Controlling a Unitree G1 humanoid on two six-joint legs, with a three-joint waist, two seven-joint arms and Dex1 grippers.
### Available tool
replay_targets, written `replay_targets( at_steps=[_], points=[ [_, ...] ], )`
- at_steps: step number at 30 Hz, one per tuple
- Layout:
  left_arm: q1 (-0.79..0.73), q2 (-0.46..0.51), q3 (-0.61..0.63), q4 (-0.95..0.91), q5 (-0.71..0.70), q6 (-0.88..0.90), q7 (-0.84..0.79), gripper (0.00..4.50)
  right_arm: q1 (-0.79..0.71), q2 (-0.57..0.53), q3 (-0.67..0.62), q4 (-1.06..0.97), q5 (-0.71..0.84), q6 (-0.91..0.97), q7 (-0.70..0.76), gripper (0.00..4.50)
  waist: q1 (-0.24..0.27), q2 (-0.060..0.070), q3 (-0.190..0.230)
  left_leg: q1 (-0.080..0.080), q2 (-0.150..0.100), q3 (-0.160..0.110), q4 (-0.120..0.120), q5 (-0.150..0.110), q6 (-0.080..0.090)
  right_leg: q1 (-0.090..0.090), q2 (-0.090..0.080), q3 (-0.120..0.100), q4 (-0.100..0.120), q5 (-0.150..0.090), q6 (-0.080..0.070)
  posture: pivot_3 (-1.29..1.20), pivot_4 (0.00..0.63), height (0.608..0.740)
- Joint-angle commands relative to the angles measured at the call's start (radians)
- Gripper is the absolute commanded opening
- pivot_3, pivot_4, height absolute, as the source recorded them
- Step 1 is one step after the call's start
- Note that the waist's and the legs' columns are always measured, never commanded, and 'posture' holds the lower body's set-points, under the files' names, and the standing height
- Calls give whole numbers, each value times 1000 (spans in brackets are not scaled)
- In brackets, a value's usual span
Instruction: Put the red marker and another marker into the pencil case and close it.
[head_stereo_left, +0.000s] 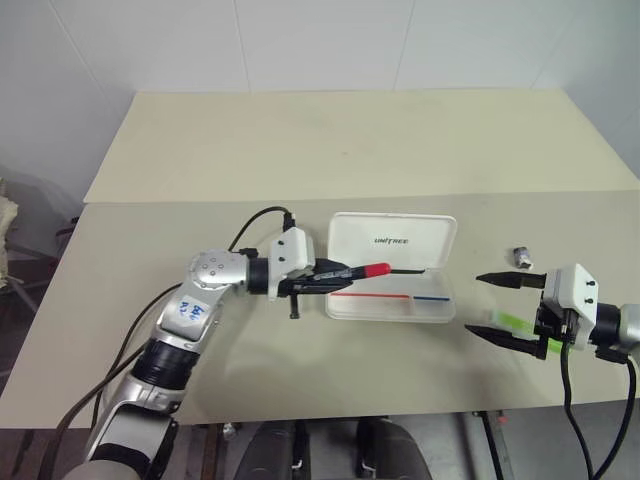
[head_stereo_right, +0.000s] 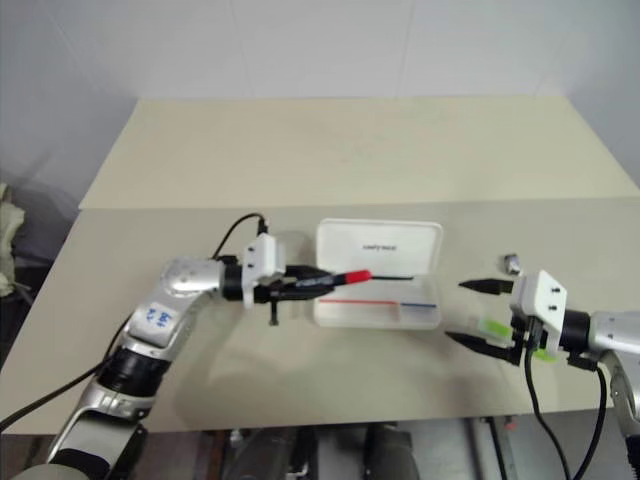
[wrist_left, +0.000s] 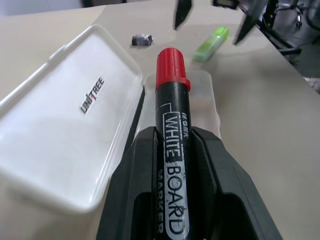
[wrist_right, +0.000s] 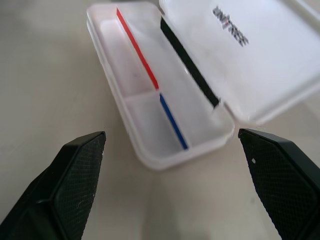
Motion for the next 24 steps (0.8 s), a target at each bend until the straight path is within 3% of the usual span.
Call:
replay_targets(
  at_steps=[1, 11, 24],
  points=[
    [-52, -41, -31, 17, 23, 1, 17, 622, 18, 0, -55, -61, 28, 3, -31, 4500, 0, 0, 0, 0, 0, 1, 0, 0, 0, 0, 0, 0, 0, 0, 0, 0, 150, 740],
    [-118, -126, -107, 191, 109, -86, 10, 622, 106, 22, -101, -161, 56, 35, -101, 4500, 10, 0, 0, 0, 1, 1, 0, 0, 0, 0, 0, 1, -1, 0, 0, 0, 150, 740],
    [-158, -246, -101, 360, 150, -199, 63, 622, 198, 53, -134, -369, 104, 134, -217, 4500, 10, -1, 0, 0, 1, 1, 1, -1, 1, 0, 0, 1, -1, 0, 0, 0, 150, 740]
  ],
)
